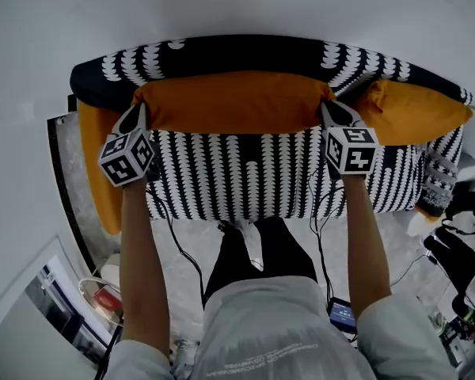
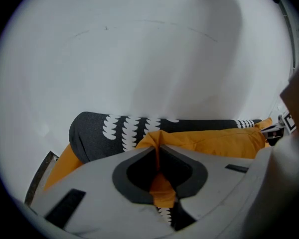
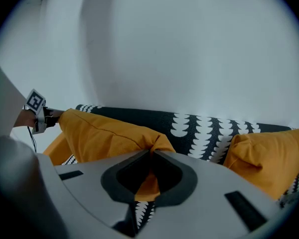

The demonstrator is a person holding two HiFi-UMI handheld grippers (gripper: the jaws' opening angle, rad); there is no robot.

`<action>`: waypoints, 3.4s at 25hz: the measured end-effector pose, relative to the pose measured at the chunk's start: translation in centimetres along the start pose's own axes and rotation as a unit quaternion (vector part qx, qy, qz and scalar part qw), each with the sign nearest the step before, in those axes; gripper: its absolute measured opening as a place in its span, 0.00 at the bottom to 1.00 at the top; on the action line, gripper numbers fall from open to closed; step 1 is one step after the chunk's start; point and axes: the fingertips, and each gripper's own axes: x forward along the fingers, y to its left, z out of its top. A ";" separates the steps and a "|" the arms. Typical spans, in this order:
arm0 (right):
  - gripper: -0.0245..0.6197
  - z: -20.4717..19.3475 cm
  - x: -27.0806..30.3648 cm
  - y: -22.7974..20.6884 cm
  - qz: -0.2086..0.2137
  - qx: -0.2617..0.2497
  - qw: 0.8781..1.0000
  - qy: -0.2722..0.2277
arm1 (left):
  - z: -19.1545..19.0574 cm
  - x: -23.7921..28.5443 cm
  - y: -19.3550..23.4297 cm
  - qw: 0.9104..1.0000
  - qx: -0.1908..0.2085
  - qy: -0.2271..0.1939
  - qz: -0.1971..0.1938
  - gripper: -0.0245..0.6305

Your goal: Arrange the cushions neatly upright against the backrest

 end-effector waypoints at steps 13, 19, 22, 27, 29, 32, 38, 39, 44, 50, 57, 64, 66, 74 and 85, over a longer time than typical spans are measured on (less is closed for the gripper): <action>0.08 1.5 3.1 -1.2 -0.027 -0.041 0.998 0.033 | 1.9 3.6 -0.2 0.999 0.030 -0.007 0.036 0.11; 0.08 1.9 0.9 -1.8 -0.024 -0.017 1.000 -0.001 | 2.7 1.7 0.3 0.995 0.063 -0.041 0.065 0.19; 0.13 2.1 -0.8 -2.0 -0.046 -0.039 0.998 -0.020 | 3.3 0.1 0.9 0.995 0.034 -0.069 0.068 0.27; 0.17 3.1 -4.2 -2.2 -0.094 -0.047 0.993 -0.051 | 3.0 -2.9 1.3 0.994 -0.033 -0.094 0.035 0.33; 0.17 3.0 -5.5 -1.7 -0.098 -0.044 0.993 -0.056 | 2.3 -4.2 0.8 0.995 -0.022 -0.093 0.028 0.33; 0.17 2.7 -7.6 -0.8 -0.102 -0.063 0.991 -0.061 | 1.6 -6.0 -0.2 0.995 -0.019 -0.099 0.003 0.33; 0.16 1.5 -12.0 1.4 -0.099 -0.089 0.988 -0.073 | 0.4 -10.6 -2.5 0.993 0.039 -0.106 -0.034 0.30; 0.16 1.4 -12.8 1.8 -0.099 -0.091 0.988 -0.075 | 0.3 -11.5 -2.8 0.992 0.047 -0.109 -0.040 0.29; 0.13 1.2 -17.1 4.6 -0.089 -0.106 0.986 -0.090 | -0.2 -17.5 -3.1 0.988 0.036 -0.138 -0.052 0.13; 0.07 -0.4 -24.2 9.1 -0.079 -0.126 0.983 -0.108 | -3.2 -25.2 -3.6 0.986 0.078 -0.137 -0.054 0.07; 0.04 -0.8 -32.7 14.4 -0.077 -0.159 0.971 -0.160 | -4.4 -34.6 -4.5 0.978 0.111 -0.168 -0.061 0.07; 0.04 -0.2 -39.4 19.3 -0.059 -0.178 0.959 -0.212 | -3.8 -41.6 -6.6 0.959 0.171 -0.211 -0.077 0.07; 0.04 -0.8 -41.5 20.6 -0.052 -0.189 0.956 -0.218 | -3.9 -43.6 -7.6 0.955 0.180 -0.220 -0.085 0.07; 0.04 -4.2 -47.4 24.0 -0.032 -0.204 0.951 -0.229 | -5.2 -48.6 -10.5 0.943 0.194 -0.245 -0.116 0.07; 0.04 -3.1 -52.9 26.1 -0.049 -0.206 0.937 -0.277 | -2.8 -54.0 -16.3 0.910 0.250 -0.293 -0.152 0.07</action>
